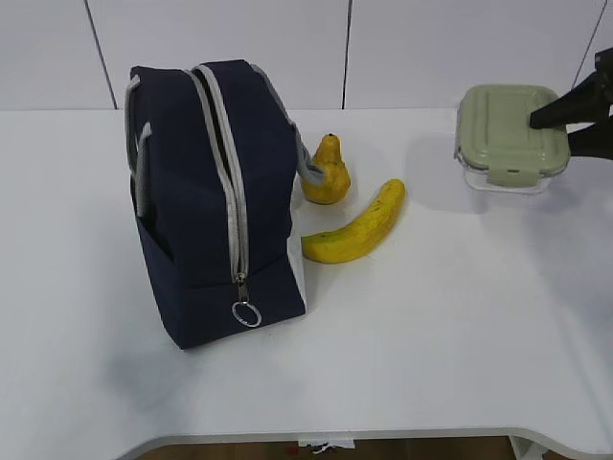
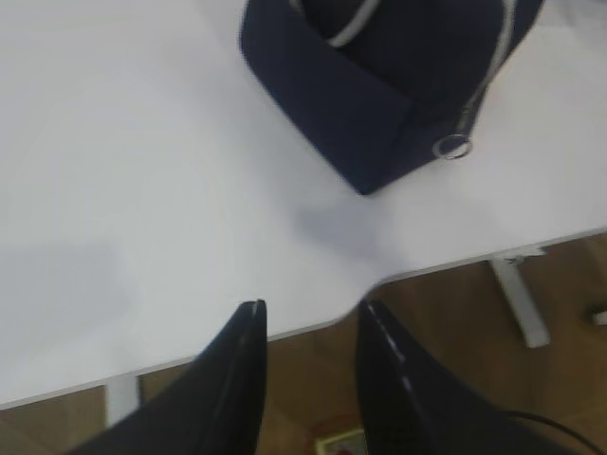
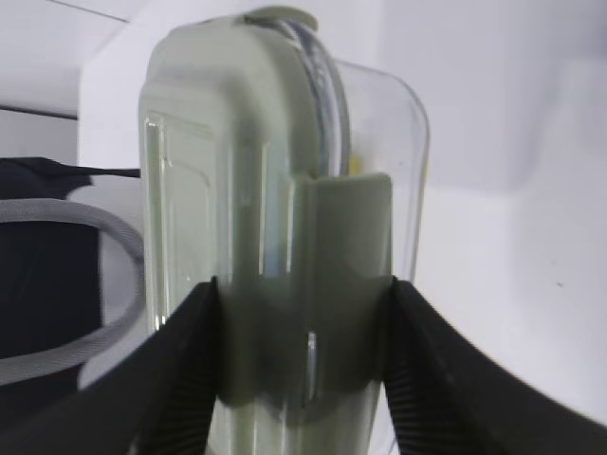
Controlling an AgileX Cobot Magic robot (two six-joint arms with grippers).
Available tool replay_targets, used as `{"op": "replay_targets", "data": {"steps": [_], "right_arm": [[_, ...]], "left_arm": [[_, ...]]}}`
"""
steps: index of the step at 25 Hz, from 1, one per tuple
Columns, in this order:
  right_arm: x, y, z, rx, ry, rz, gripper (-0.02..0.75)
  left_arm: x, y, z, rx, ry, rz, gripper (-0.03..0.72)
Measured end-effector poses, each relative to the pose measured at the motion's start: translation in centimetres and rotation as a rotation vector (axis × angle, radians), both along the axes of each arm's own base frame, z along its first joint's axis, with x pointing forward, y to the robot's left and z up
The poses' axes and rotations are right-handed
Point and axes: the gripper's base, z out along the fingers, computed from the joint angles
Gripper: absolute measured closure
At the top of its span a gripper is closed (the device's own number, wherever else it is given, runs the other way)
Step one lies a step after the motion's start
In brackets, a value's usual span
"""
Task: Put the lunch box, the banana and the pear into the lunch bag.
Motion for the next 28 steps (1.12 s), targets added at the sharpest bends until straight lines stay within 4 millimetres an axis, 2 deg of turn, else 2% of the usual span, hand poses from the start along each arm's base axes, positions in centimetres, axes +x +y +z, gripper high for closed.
{"op": "replay_targets", "data": {"steps": [4,9,16,21,28], "right_arm": [[-0.6,0.7,2.6,0.013,-0.063,-0.006,0.375],[-0.7,2.6,4.3,0.021,-0.105,0.033,0.376],[-0.4,8.3,5.2,0.074,-0.130,0.156,0.376],[-0.4,12.7,5.9,0.168,-0.146,0.230,0.376],[-0.9,17.0,6.5,0.250,-0.151,0.308,0.376]], "left_arm": [[2.4,-1.2,0.7,-0.164,0.084,-0.069,0.444],[6.2,-1.9,1.0,-0.334,0.170,-0.077,0.438],[11.6,-2.1,0.3,-0.452,0.227,-0.042,0.330],[15.6,-2.5,-1.1,-0.524,0.249,-0.092,0.317],[20.9,-2.7,-2.4,-0.604,0.254,-0.111,0.316]]}}
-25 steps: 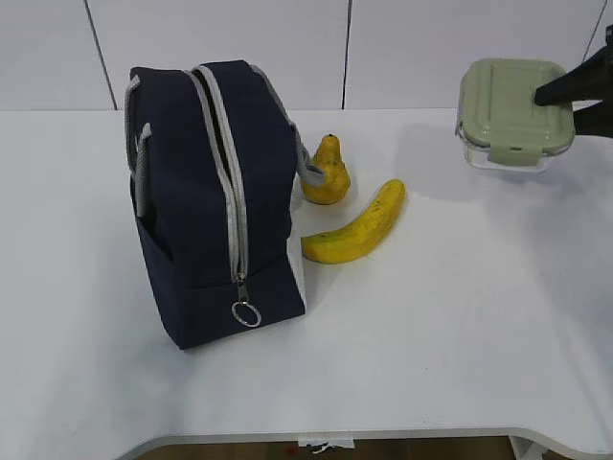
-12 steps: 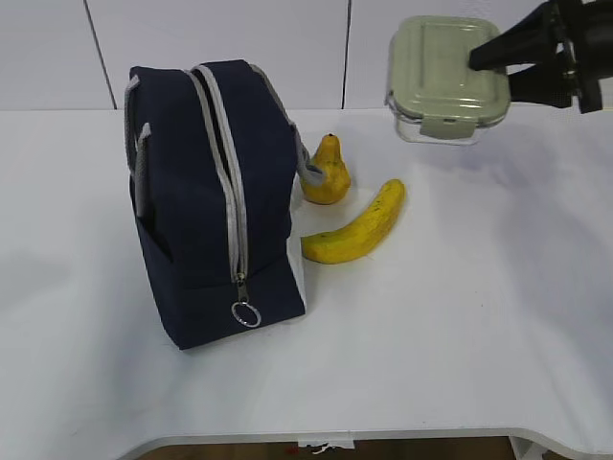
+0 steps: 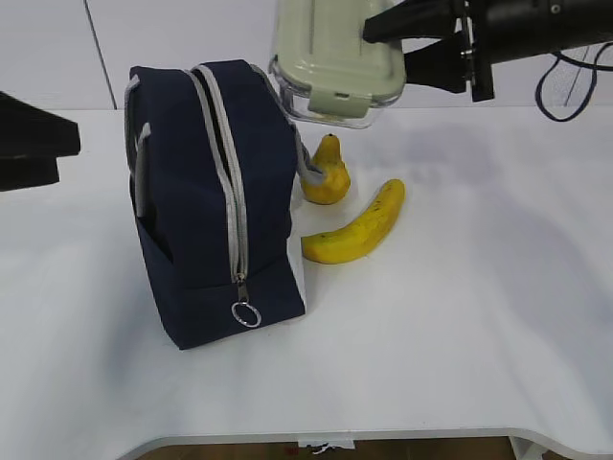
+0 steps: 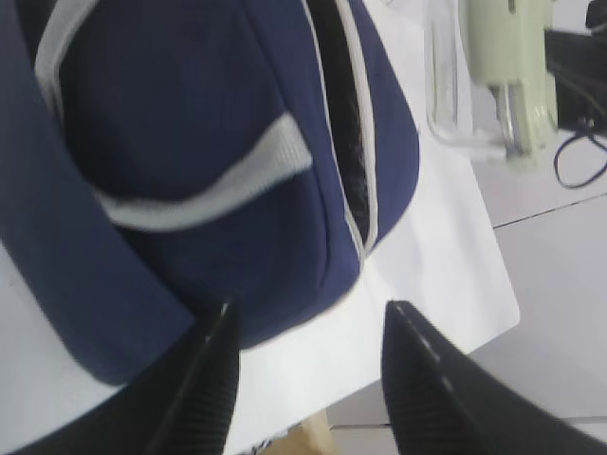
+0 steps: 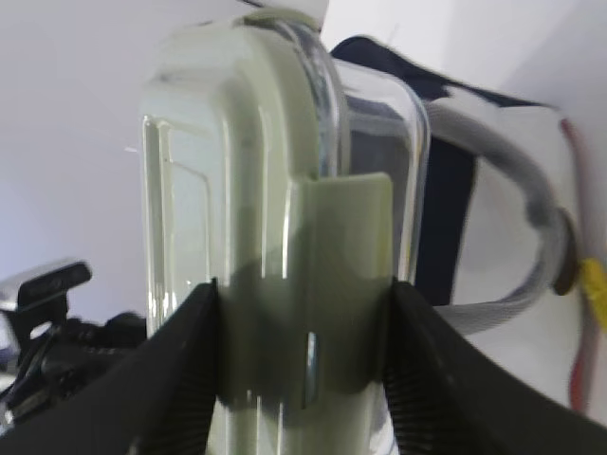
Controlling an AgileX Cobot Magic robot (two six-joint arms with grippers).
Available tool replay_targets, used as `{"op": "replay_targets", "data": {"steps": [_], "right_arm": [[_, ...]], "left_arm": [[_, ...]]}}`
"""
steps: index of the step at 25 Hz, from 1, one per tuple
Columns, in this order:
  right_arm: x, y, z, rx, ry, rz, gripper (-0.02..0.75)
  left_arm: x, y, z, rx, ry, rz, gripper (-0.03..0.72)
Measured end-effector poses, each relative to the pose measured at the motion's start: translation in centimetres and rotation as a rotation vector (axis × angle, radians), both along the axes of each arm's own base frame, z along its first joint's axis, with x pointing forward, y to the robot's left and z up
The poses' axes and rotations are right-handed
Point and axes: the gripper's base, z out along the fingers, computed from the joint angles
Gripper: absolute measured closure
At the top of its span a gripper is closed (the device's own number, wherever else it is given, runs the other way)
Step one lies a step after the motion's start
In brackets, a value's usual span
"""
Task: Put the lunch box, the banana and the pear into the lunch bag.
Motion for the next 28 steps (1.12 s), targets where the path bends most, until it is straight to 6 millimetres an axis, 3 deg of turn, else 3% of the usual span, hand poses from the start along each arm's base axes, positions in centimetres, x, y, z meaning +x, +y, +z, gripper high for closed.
{"op": "replay_targets", "data": {"steps": [11,16,23,26,28], "right_arm": [[-0.7,3.2,0.4,0.044,0.002,0.067,0.376],[-1.0,4.1,0.5,0.056,0.003,0.087,0.376],[-1.0,4.2,0.5,0.058,0.003,0.087,0.376],[-1.0,4.2,0.5,0.060,0.004,0.086,0.376],[-1.0,4.2,0.5,0.060,0.004,0.086,0.376]], "left_arm": [[6.7,0.0,0.1,-0.027,0.018,-0.036,0.316],[9.2,-1.7,-0.4,-0.033,0.037,-0.107,0.315],[11.0,-3.5,-2.8,-0.025,0.106,-0.162,0.321],[11.2,-3.5,-3.1,-0.028,0.118,-0.163,0.421],[11.1,-3.6,-3.0,-0.036,0.122,-0.180,0.575]]}}
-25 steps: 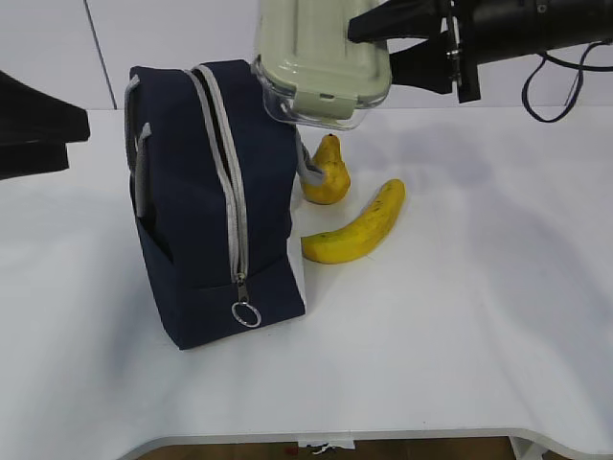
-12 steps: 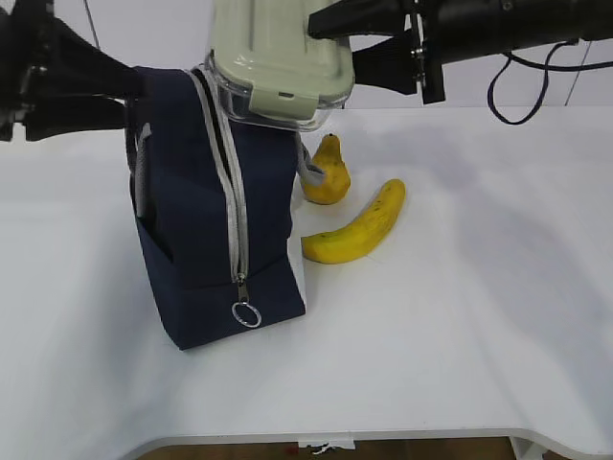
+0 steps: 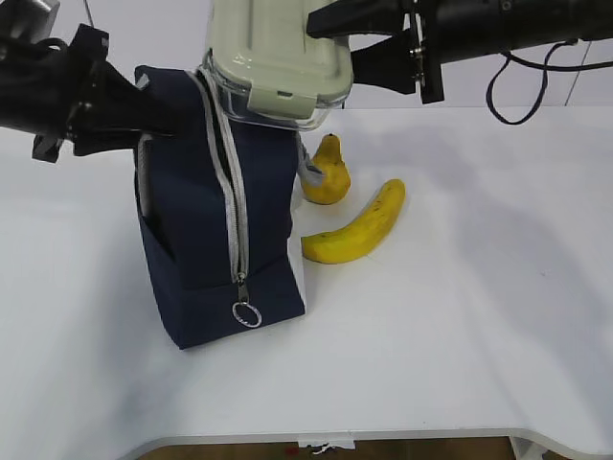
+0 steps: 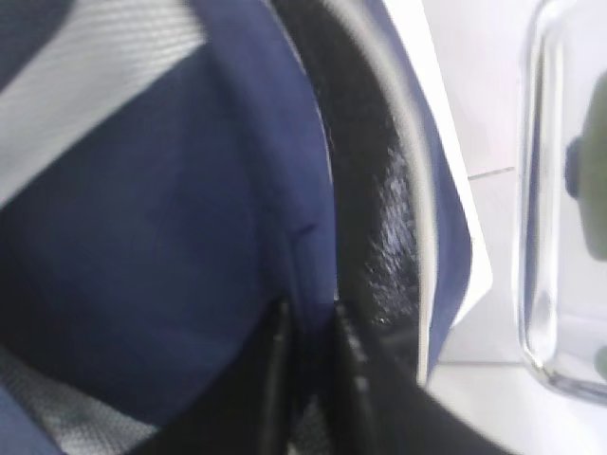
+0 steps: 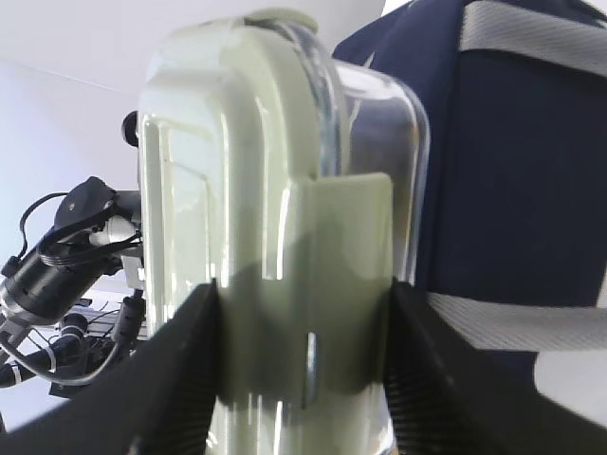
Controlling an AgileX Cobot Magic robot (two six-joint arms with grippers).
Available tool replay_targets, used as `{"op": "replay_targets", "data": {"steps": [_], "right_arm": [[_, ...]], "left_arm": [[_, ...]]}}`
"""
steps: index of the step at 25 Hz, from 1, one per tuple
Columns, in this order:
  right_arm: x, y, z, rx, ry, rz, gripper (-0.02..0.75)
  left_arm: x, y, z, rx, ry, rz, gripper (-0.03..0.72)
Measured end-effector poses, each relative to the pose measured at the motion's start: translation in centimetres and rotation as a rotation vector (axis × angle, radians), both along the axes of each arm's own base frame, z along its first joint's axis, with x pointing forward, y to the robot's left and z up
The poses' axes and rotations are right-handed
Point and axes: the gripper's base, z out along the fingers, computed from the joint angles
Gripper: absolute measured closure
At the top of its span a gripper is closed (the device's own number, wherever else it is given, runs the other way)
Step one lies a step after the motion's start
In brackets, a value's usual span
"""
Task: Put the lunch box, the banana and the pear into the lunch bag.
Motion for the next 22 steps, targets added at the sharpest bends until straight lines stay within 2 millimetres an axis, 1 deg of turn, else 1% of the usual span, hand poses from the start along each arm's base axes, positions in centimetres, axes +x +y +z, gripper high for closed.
{"op": "replay_targets", "data": {"steps": [1,2,3,4,10,12,15,19,22], "right_arm": [[0.0,0.1,0.0,0.000,0.000,0.002,0.376],[-0.1,0.2,0.0,0.000,0.000,0.004,0.376],[-0.1,0.3,0.0,0.000,0.000,0.008,0.376],[-0.2,0.5,0.0,-0.001,-0.001,0.011,0.376],[-1.3,3.4,0.0,-0.003,-0.014,0.091,0.376],[-1.5,3.8,0.0,-0.007,-0.032,0.105,0.376],[-1.2,3.7,-0.4,-0.058,-0.059,0.086,0.376],[-0.7,3.2,-1.6,-0.211,-0.111,0.041,0.376],[-0.3,2.6,-2.4,-0.330,-0.155,0.023,0.377]], "left_arm": [[-0.1,0.0,0.0,0.001,0.001,-0.010,0.625],[-0.1,-0.1,0.1,-0.001,0.002,-0.018,0.660],[-0.2,-0.1,0.1,-0.005,0.005,-0.027,0.676],[-0.2,-0.1,0.2,-0.005,0.006,-0.034,0.680],[-0.4,-0.2,0.2,-0.012,0.016,-0.058,0.685],[-0.5,-0.3,0.2,-0.015,0.019,-0.066,0.685],[-0.7,-0.3,0.2,-0.015,0.026,-0.088,0.685],[-1.0,-0.3,0.2,0.007,0.025,-0.115,0.685],[-1.4,-0.2,0.8,0.026,0.002,-0.122,0.685]]}}
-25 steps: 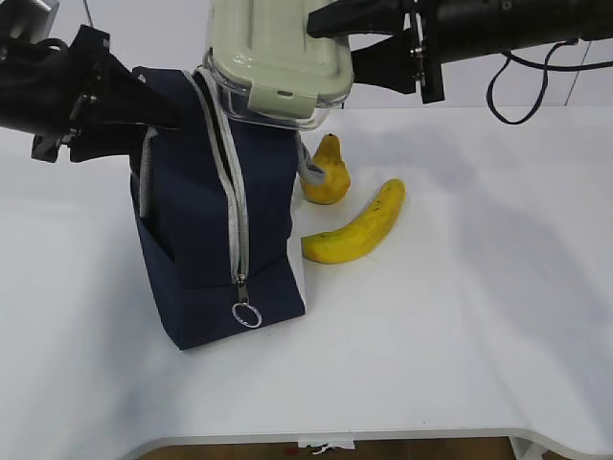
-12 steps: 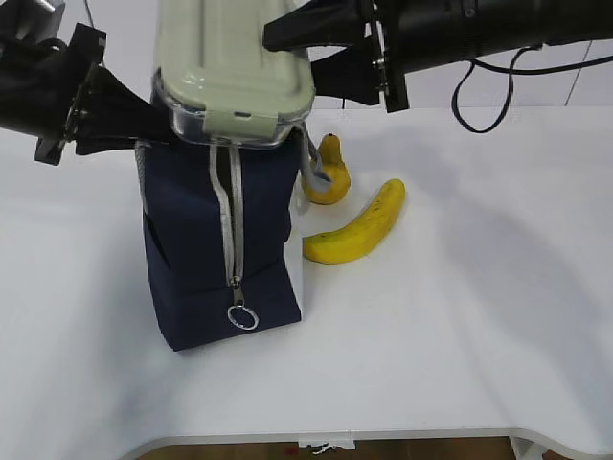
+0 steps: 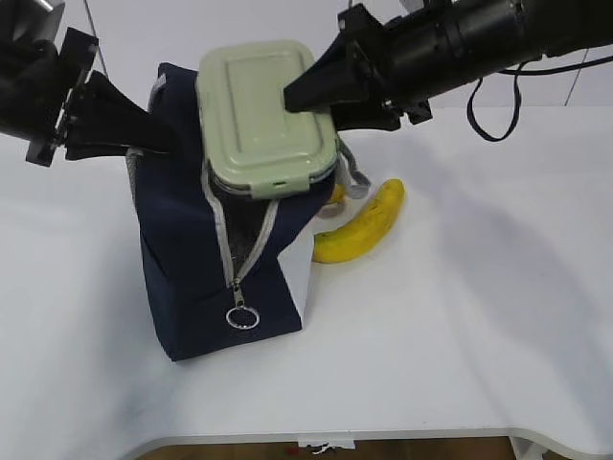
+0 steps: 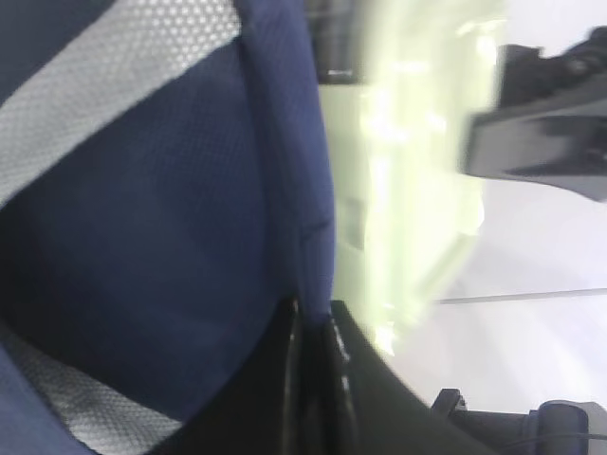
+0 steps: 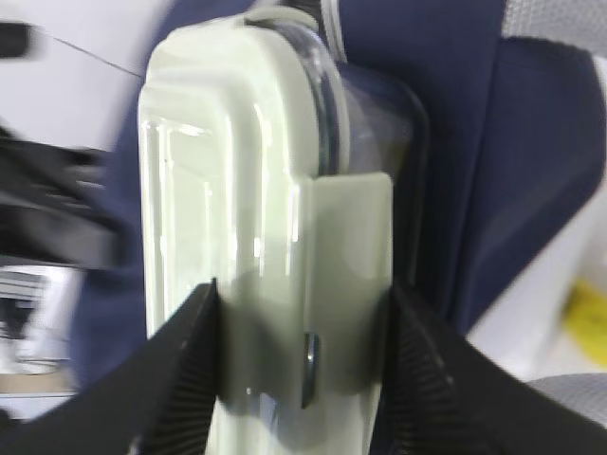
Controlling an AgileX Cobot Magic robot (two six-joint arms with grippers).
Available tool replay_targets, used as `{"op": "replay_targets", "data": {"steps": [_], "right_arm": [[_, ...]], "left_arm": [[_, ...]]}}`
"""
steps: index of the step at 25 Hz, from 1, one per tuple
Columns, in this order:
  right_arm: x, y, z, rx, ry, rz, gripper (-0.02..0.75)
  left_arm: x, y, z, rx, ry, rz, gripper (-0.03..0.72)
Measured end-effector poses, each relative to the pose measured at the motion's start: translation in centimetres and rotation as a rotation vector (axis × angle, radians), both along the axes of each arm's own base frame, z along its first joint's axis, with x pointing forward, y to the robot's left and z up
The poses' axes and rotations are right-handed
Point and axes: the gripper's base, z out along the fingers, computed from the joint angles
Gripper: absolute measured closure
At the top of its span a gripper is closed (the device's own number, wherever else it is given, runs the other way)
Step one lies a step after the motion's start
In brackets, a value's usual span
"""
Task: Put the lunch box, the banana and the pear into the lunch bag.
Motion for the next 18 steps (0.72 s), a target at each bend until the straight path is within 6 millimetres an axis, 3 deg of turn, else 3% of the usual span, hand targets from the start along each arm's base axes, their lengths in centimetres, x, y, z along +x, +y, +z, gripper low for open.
{"op": "replay_targets", "data": {"steps": [8,12,18], "right_arm": [[0.4,-0.2,-0.5,-0.087,-0.055,-0.030,0.377],[-0.2,1.5,-0.6,-0.090,-0.061,0.008,0.377],[0.1,3.6,-3.1,-0.049,0.022,0.030,0.377]], "left_arm": [[-0.3,0.1,0.6,0.005,-0.020,-0.001,0.685],[-0.3,0.1,0.6,0.003,-0.020,0.000,0.685],[-0.3,0.1,0.6,0.001,-0.021,-0.001,0.685]]}}
